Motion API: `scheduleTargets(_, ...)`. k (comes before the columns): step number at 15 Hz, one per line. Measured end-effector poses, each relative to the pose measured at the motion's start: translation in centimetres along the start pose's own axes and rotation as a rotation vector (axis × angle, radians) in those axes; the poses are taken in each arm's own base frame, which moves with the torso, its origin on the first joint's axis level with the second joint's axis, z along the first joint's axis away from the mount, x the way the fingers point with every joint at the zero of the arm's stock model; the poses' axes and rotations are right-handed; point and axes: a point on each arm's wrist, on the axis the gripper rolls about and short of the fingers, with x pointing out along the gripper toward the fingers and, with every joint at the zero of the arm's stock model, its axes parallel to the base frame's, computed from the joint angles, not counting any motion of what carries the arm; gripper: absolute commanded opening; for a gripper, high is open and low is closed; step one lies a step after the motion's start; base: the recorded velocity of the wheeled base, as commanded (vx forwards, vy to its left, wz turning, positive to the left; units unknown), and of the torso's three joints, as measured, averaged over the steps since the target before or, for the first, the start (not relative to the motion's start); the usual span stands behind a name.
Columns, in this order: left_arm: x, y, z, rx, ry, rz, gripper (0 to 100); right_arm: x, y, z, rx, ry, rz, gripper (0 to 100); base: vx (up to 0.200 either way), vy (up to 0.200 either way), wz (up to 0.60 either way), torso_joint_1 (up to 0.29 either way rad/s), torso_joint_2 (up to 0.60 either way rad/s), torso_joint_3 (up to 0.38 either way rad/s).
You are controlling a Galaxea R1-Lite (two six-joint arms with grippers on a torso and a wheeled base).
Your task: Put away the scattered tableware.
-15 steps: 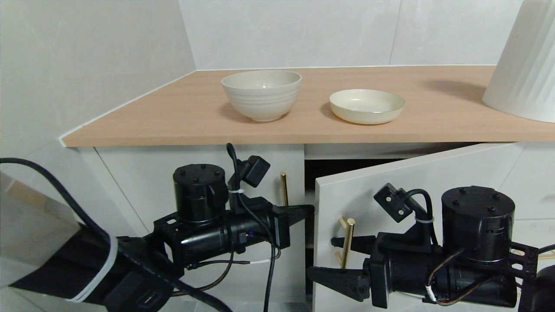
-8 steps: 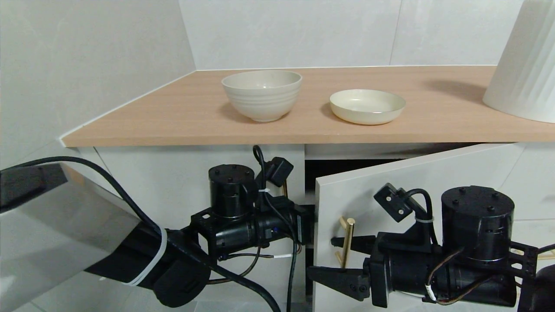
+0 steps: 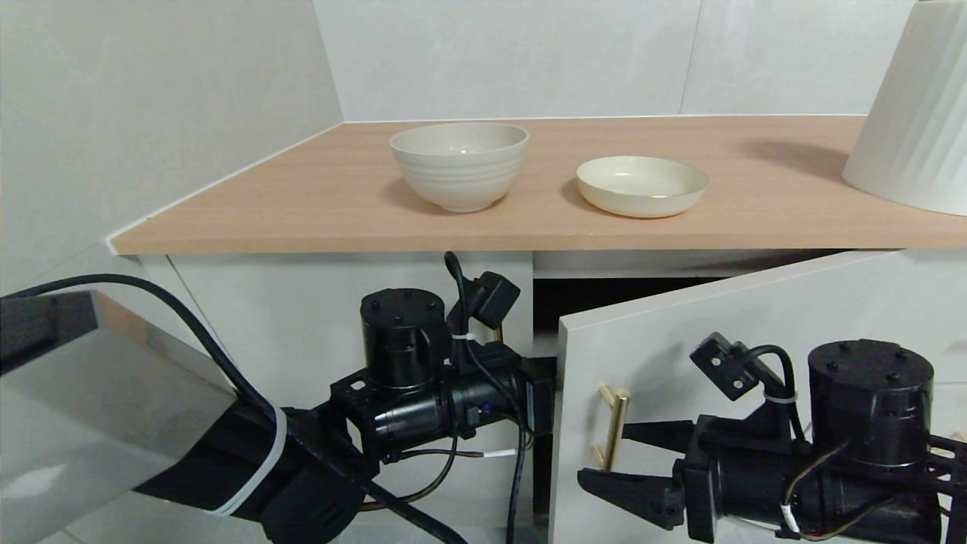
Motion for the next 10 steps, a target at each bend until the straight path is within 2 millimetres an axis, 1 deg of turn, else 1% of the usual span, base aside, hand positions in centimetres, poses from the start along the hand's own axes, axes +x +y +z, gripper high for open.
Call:
scheduleTargets(3, 0.1, -0.4, -0.3, -0.001, 0.011, -0.011, 0, -2.2, -0.1, -0.8, -0.080, -0.007, -0.053, 100, 0.000, 0.000, 0.00, 0.000, 0.00, 0.000)
scheduleTargets(6, 0.2, -0.8, -0.6, -0.003, 0.022, -0.020, 0, -4.1, 0.2, -1.8, -0.078, 0.036, -0.077, 100, 0.000, 0.000, 0.00, 0.000, 0.00, 0.000)
scheduleTargets(10, 0.4, -0.9, -0.8, -0.005, 0.027, -0.025, 0, -5.4, 0.7, -1.5, -0.088, 0.002, -0.083, 100, 0.000, 0.000, 0.00, 0.000, 0.00, 0.000)
